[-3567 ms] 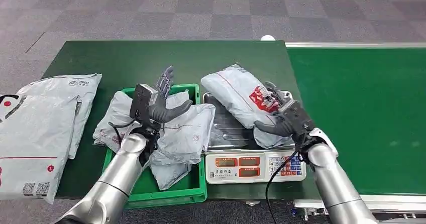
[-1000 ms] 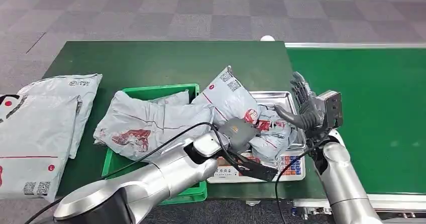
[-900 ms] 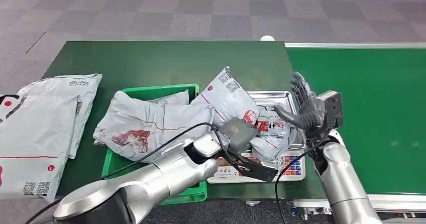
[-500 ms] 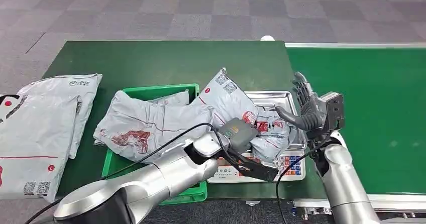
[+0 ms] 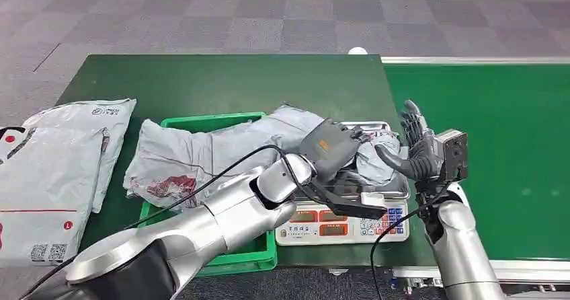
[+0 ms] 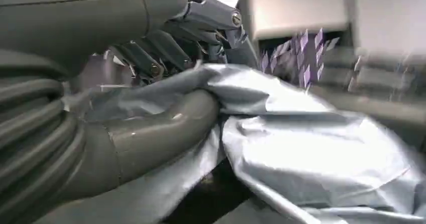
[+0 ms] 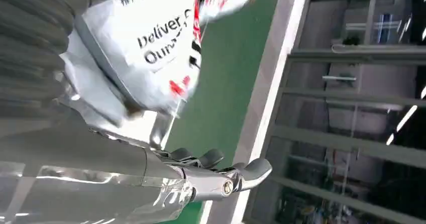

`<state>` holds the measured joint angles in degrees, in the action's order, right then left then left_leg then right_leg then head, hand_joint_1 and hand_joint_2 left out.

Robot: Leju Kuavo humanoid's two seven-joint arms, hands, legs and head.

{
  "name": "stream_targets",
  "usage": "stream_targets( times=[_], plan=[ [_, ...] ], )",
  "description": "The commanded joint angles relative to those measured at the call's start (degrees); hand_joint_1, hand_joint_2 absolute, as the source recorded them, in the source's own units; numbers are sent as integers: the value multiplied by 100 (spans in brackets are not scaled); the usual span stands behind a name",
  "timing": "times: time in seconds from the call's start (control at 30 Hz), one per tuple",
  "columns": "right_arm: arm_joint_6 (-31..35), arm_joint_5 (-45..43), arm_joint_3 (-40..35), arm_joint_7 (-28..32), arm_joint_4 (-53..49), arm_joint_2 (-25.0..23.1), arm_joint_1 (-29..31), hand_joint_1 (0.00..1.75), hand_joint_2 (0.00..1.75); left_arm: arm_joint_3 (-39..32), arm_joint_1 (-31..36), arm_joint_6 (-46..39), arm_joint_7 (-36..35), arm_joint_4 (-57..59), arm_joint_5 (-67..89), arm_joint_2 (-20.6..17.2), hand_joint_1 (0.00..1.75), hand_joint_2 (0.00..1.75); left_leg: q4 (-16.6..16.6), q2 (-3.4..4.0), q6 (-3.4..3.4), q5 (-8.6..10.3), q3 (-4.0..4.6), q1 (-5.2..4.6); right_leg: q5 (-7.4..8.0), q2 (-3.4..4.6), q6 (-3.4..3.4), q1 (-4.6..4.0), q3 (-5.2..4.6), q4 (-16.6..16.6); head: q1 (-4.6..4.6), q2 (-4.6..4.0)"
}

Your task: Moved the parcel from conveyor to table for the left to box.

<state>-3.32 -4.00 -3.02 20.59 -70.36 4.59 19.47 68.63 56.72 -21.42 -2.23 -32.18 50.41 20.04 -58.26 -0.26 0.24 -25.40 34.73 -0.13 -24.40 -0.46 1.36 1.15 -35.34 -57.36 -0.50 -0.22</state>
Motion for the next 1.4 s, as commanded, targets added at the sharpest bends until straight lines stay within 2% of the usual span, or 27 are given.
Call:
stream_targets(
  times=[0.03, 0.1, 0.2, 0.4, 0.73, 0.77, 0.8, 0.9, 1.13, 1.23, 1.3, 1.4],
  plan=[
    [2, -24, 238, -30, 156, 66, 83, 0, 175, -780, 251, 55, -51, -426, 411, -213, 175, 175, 1, 4, -3, -1, -2, 1, 0, 4, -6, -1, 2, 1, 0, 0],
    [3, -24, 227, -30, 140, 66, 78, 0, 175, -838, 217, 46, -46, -404, 488, -188, 175, 175, 2, 9, -6, -3, -6, 2, 0, 9, -9, -3, 4, 2, 0, 0],
    [49, -53, 288, -23, 16, 98, -120, 0, 175, -1323, -31, 100, -50, -717, 1268, -264, 175, 175, 2, 5, -5, -3, -8, 4, -1, 5, -8, -4, 7, 4, 0, 0],
    [116, 158, 602, -105, -700, -91, -663, 0, 175, -1993, -668, 353, -117, -1877, 2141, -686, 175, 175, 9, 4, -4, -3, -10, -1, -3, 4, -6, 1, 8, 5, 0, 0],
    [115, 167, 596, -119, -700, -93, -645, 0, 175, -1997, -664, 359, -114, -1873, 2143, -675, 175, 175, 8, 14, -7, -9, -11, 4, -7, 13, -8, -5, 9, 7, 0, 0],
    [460, 270, 764, -229, -889, -55, -865, 0, 175, -2115, -664, 700, -1417, -1885, 3075, -893, 175, 175, 19, 21, -11, -10, -27, 9, -4, 22, -15, -10, 24, 20, 0, 0],
    [423, 194, 923, -213, -1101, 46, -1124, 0, 175, -2247, -669, 774, -1301, -1934, 3187, -1138, 175, 175, 18, 19, -10, -9, -26, 6, -5, 19, -14, -7, 22, 17, 0, 0],
    [135, 170, 1329, -180, -1387, 39, -1506, 0, 175, -2831, -767, 852, -987, -1914, 3538, -1326, 175, 175, 15, -5, -8, -5, -17, 2, -11, -5, -8, -2, 18, 9, 0, 0],
    [17, 274, 1574, -272, -1782, -148, -1752, 0, 175, -3633, -1538, 975, -1317, -3153, 3953, -1949, 175, 175, 20, 21, -11, -13, -26, 5, -12, 22, -13, -5, 16, 9, 0, 0],
    [8, 338, 1674, -356, -1989, -254, -1856, 0, 175, -3673, -1922, 1117, -1664, -4025, 3959, -2262, 175, 175, 25, 43, -15, -20, -35, 5, -15, 45, -21, -4, 16, 8, 0, 0],
    [7, 335, 1751, -355, -2066, -275, -1941, 0, 175, -3682, -2076, 1280, -1762, -4265, 3959, -2310, 175, 175, 24, 31, -15, -18, -31, 8, -17, 33, -21, -8, 17, 10, 2, 0],
    [-35, 345, 1854, -336, -2254, -272, -2226, 0, 175, -3458, -2174, 1589, -2105, -4316, 3959, -2572, 175, 175, 17, 14, -11, -14, -20, 6, -22, 14, -18, -5, 11, 4, 2, 0]
  ],
)
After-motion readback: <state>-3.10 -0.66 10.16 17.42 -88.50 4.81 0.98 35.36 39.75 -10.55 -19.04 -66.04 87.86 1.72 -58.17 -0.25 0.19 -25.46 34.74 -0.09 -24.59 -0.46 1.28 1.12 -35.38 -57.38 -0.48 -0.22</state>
